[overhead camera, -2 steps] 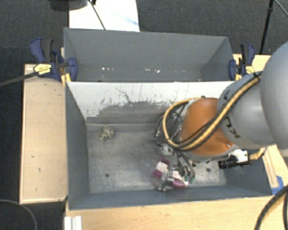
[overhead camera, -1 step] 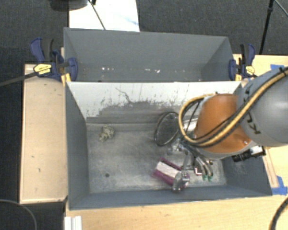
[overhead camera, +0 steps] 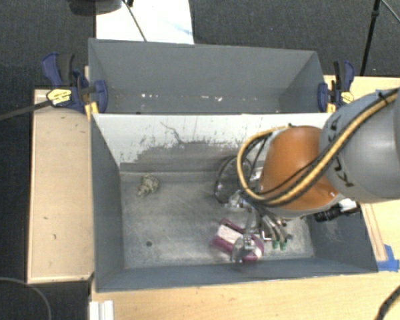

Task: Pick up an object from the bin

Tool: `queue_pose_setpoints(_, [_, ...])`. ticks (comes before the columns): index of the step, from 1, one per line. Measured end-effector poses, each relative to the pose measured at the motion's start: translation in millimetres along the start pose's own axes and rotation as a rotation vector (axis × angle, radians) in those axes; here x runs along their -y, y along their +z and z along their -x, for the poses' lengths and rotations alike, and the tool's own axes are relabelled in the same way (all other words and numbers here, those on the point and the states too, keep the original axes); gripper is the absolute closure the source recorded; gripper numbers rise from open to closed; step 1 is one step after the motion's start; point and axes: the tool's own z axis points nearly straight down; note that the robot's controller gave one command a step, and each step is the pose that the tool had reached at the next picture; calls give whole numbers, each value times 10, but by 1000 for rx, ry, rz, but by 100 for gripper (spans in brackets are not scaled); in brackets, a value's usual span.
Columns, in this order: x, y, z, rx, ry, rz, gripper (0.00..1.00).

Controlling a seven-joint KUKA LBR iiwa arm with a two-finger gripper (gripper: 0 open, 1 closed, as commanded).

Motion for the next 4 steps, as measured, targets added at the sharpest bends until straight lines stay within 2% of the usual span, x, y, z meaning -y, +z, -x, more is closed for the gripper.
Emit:
queue_pose_setpoints(1, [-56,395,6,3,124,0,0])
queue_pose_setpoints(2, [-144,393,-15,3,230,-1,0])
queue_pose_setpoints(3, [-142,371,8,9,231,0,100])
queue_pose_setpoints(4, [-142,156,16,-3,229,-1,100])
